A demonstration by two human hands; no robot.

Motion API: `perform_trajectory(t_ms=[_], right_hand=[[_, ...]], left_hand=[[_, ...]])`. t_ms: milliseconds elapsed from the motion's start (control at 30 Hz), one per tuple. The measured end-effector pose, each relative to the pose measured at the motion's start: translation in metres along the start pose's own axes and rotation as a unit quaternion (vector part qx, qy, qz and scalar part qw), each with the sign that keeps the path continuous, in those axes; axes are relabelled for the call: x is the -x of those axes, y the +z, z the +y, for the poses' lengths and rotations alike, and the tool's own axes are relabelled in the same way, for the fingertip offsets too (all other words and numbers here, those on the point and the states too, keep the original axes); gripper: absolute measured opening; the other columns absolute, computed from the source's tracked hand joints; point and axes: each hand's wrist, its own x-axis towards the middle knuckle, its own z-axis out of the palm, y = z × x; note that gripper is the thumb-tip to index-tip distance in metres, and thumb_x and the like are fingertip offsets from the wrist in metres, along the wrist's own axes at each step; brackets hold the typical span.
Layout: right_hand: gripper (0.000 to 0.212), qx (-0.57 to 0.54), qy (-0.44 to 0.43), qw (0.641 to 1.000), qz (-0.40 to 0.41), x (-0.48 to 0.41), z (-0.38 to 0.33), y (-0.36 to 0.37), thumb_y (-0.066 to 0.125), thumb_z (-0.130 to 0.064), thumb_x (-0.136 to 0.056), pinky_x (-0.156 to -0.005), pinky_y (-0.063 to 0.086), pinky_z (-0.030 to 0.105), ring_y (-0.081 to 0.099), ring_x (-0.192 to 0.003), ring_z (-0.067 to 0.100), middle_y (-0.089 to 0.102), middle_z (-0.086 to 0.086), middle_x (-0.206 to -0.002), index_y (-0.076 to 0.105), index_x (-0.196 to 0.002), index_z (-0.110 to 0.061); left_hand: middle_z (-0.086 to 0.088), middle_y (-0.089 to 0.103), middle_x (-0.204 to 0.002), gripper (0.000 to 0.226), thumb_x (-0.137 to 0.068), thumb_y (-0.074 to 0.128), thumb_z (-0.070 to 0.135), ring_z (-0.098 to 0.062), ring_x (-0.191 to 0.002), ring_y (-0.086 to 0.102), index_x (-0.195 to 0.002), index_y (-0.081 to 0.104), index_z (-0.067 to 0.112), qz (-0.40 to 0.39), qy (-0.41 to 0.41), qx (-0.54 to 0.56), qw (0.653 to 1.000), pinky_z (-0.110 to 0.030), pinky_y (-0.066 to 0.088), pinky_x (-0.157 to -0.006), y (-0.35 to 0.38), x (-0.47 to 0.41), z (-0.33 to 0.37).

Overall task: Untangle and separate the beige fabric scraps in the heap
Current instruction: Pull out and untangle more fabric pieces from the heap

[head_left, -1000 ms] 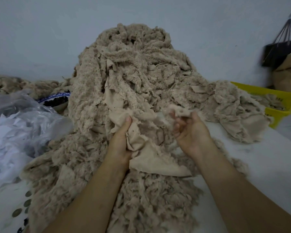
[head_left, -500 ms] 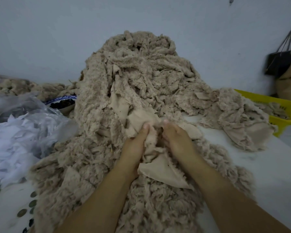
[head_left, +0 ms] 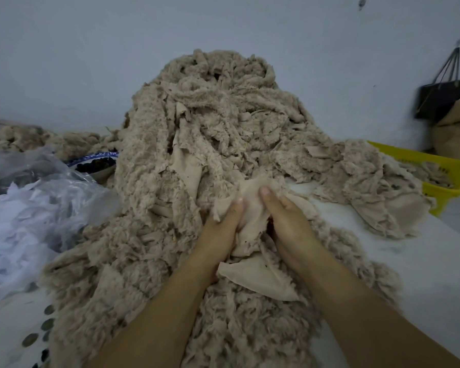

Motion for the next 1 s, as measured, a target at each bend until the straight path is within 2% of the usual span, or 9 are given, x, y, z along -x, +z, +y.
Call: perform_trajectory(t_ms=[167,300,367,433,500,633,767,900,1000], right_hand=[[0.045,-0.109,0.018,0.993,0.035,-0.003,-0.002,-0.002,0.052,-0.045,-0.099,-0.097,0.053,0.038,0.071,-0.104,0.017,0.074,0.004,-0.113,0.063,-0.126,-0.011],[0.039,-0.129,0.003,0.989,0.077,-0.005,-0.003,-0.006,0.043,-0.043,-0.104,-0.059,0.050,0.022,0.063,-0.059,0.006,0.070,-0.003,-0.071,0.070,-0.105,-0.015],[0.045,-0.112,-0.022,0.989,0.091,-0.007,-0.005,-0.013,0.035,-0.041,-0.106,-0.051,0.043,0.019,0.052,-0.050,0.004,0.062,-0.006,-0.062,0.069,-0.105,-0.012],[0.051,-0.063,-0.029,0.992,0.105,-0.008,-0.008,-0.022,0.033,-0.043,-0.107,-0.049,0.040,0.020,0.048,-0.049,0.004,0.059,-0.006,-0.060,0.071,-0.106,-0.009],[0.068,0.071,-0.030,0.993,0.092,-0.005,-0.009,-0.025,0.030,-0.057,-0.102,-0.048,0.038,0.020,0.047,-0.044,0.005,0.057,-0.004,-0.054,0.078,-0.085,-0.012],[0.089,0.304,-0.066,0.947,0.083,0.004,-0.007,-0.013,0.022,-0.077,-0.089,-0.054,0.036,0.023,0.048,-0.036,0.001,0.051,-0.007,-0.039,0.064,-0.046,-0.011],[0.058,0.273,-0.137,0.938,0.163,0.000,-0.008,-0.015,0.045,-0.055,-0.099,-0.044,0.036,0.009,0.050,-0.043,-0.002,0.060,-0.005,-0.053,0.062,-0.063,-0.012],[0.049,0.253,-0.188,0.949,0.022,0.008,-0.005,-0.008,0.040,-0.070,-0.091,-0.067,0.039,0.004,0.056,-0.080,-0.012,0.062,-0.013,-0.092,0.064,-0.087,-0.028],[0.041,0.320,-0.216,0.922,-0.039,0.009,0.002,0.000,0.047,-0.056,-0.096,-0.064,0.037,0.012,0.052,-0.072,-0.001,0.054,-0.009,-0.082,0.060,-0.079,-0.021]], left_hand=[[0.023,0.070,-0.063,0.042,-0.089,0.045,0.072,0.011,-0.055,0.064,-0.082,0.061,0.034,0.071,-0.056,0.001,0.996,-0.009,0.046,-0.043,-0.007,-0.001,0.001],[0.014,0.072,-0.063,0.060,-0.088,0.042,0.075,-0.003,-0.056,0.070,-0.066,0.074,0.030,0.111,-0.070,0.039,0.991,-0.017,0.049,-0.041,-0.007,-0.005,0.000],[-0.001,0.074,-0.093,0.061,-0.089,0.044,0.074,-0.019,-0.076,0.072,-0.071,0.073,0.023,0.129,-0.069,0.124,0.981,-0.026,0.055,-0.065,-0.010,-0.008,-0.001],[-0.008,0.053,-0.125,0.060,-0.088,0.048,0.074,-0.028,-0.105,0.054,-0.082,0.071,0.019,0.131,-0.080,0.182,0.971,-0.042,0.040,-0.092,-0.013,-0.007,0.003],[-0.019,0.061,-0.128,0.058,-0.090,0.057,0.064,-0.037,-0.113,0.061,-0.100,0.077,0.011,0.114,-0.068,0.171,0.976,-0.051,0.039,-0.106,-0.011,-0.006,0.001],[-0.018,0.074,-0.108,0.029,-0.086,0.073,0.032,-0.033,-0.099,0.073,-0.104,0.079,0.009,0.074,-0.062,0.130,0.987,-0.041,0.061,-0.077,-0.005,-0.002,0.005],[-0.005,0.068,-0.056,0.020,-0.093,0.065,0.020,-0.019,-0.046,0.066,-0.077,0.074,0.011,0.090,-0.069,0.020,0.993,-0.021,0.048,-0.042,-0.003,0.002,0.008],[0.002,0.067,-0.064,0.036,-0.096,0.056,0.020,-0.016,-0.064,0.063,-0.067,0.075,0.030,0.024,-0.012,-0.103,0.994,-0.025,0.050,-0.056,0.002,0.005,0.005],[0.013,0.072,-0.071,0.044,-0.102,0.051,0.021,0.000,-0.071,0.067,-0.071,0.075,0.041,-0.019,0.017,-0.128,0.991,-0.014,0.051,-0.061,0.003,0.004,0.003]])
